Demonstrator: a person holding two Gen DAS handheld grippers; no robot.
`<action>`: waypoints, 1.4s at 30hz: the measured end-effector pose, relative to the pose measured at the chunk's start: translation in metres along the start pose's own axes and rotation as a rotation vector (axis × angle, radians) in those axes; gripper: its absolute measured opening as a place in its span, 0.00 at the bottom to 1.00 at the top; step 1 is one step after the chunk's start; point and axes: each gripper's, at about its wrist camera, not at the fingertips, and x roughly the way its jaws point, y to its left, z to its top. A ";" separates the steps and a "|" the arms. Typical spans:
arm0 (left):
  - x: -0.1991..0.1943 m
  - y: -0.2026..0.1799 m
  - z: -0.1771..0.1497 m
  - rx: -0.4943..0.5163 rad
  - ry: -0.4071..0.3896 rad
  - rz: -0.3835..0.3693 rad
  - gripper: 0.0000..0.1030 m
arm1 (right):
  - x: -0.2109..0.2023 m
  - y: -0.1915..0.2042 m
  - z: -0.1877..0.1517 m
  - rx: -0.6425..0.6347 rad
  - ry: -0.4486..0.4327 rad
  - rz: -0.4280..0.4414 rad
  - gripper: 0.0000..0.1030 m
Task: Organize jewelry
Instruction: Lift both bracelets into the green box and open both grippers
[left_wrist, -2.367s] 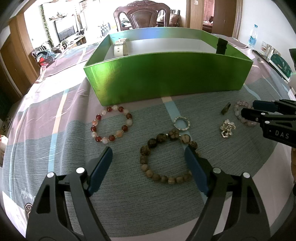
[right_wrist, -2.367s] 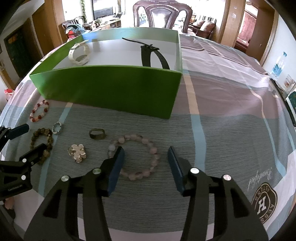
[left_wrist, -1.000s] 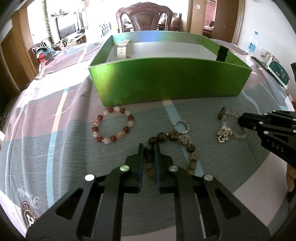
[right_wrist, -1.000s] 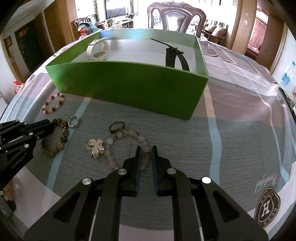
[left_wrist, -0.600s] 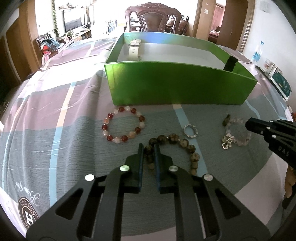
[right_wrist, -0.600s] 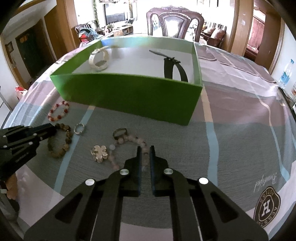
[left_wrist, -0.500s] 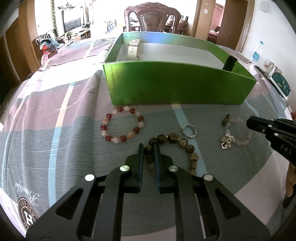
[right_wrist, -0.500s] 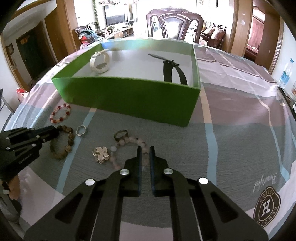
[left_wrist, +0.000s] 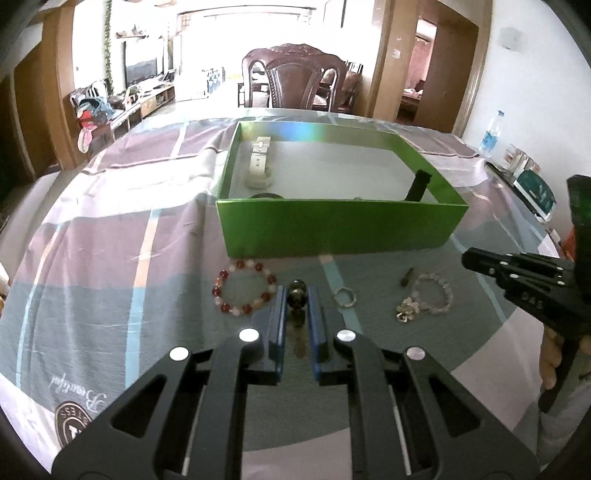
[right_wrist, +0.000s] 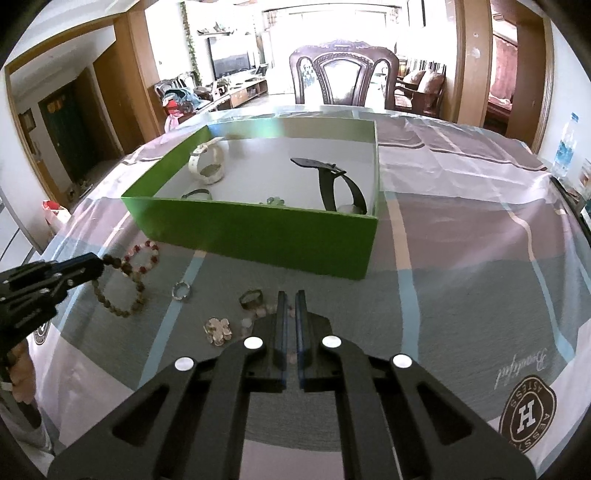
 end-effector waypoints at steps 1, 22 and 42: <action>0.001 -0.001 0.000 0.001 0.006 0.003 0.11 | 0.005 0.000 -0.001 0.001 0.026 -0.006 0.05; -0.006 -0.001 0.001 0.017 0.015 0.008 0.11 | -0.012 0.009 -0.002 -0.017 0.003 -0.013 0.08; -0.030 -0.002 0.123 0.107 -0.103 0.014 0.11 | -0.037 0.034 0.114 -0.112 -0.119 -0.056 0.08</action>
